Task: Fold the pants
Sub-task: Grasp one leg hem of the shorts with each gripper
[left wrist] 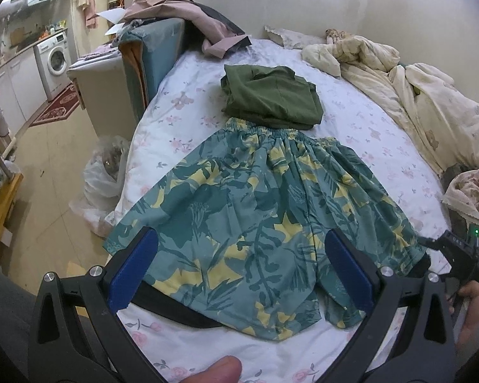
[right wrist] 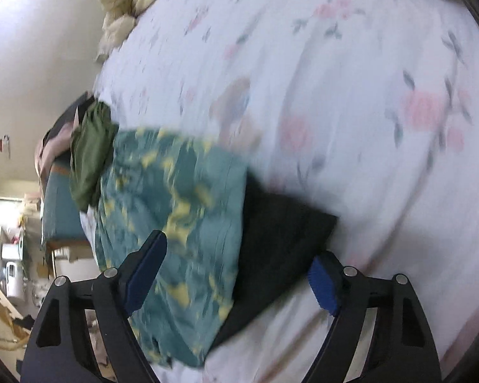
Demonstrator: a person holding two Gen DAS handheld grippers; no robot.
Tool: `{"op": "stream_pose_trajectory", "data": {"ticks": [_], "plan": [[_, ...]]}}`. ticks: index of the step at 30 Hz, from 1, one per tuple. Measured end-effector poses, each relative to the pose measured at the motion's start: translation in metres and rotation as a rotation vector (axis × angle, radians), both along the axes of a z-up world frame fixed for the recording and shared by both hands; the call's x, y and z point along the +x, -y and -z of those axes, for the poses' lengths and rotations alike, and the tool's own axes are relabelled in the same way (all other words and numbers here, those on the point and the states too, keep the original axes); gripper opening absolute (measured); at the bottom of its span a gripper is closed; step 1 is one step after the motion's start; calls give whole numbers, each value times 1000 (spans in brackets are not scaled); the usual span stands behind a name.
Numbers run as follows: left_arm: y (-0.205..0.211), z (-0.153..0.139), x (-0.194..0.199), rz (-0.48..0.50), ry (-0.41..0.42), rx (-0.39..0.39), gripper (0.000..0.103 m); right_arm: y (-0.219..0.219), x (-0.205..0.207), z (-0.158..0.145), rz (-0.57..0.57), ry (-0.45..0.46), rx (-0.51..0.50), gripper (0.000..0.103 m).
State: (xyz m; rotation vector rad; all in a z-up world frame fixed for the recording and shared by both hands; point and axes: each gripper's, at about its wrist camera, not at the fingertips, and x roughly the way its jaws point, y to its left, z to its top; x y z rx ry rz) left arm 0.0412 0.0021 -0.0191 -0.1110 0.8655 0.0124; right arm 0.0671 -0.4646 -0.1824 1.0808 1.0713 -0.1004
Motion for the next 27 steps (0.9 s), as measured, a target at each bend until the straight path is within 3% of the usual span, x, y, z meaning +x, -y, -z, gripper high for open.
{"op": "stream_pose_trajectory", "data": {"ticks": [2,4,5,6,7,8,12,17,23,27], "plan": [[-1,1,2,0,-6,1,103,3,9,0,-18,15,-23,76],[-1,4,4,0,-12,4,103,1,18,-4,-56,23,-81,54],[-1,5,4,-1,-17,8,103,2,21,-4,-62,27,-91,52],[-1,6,5,-2,-21,11,103,3,24,-3,-67,31,-90,40],[-1,8,7,-1,-28,13,103,4,26,-2,-73,30,-90,17],[0,9,9,-2,-37,15,103,3,25,-3,-81,40,-88,7],[1,15,20,3,-87,35,103,-11,21,-38,-121,132,-213,3],[12,23,54,61,-191,40,103,-31,16,-79,-159,200,-213,3],[68,27,142,181,-309,86,103,-52,17,-104,-205,239,-202,3],[115,39,205,236,-385,53,103,-62,20,-104,-226,252,-182,3]]}}
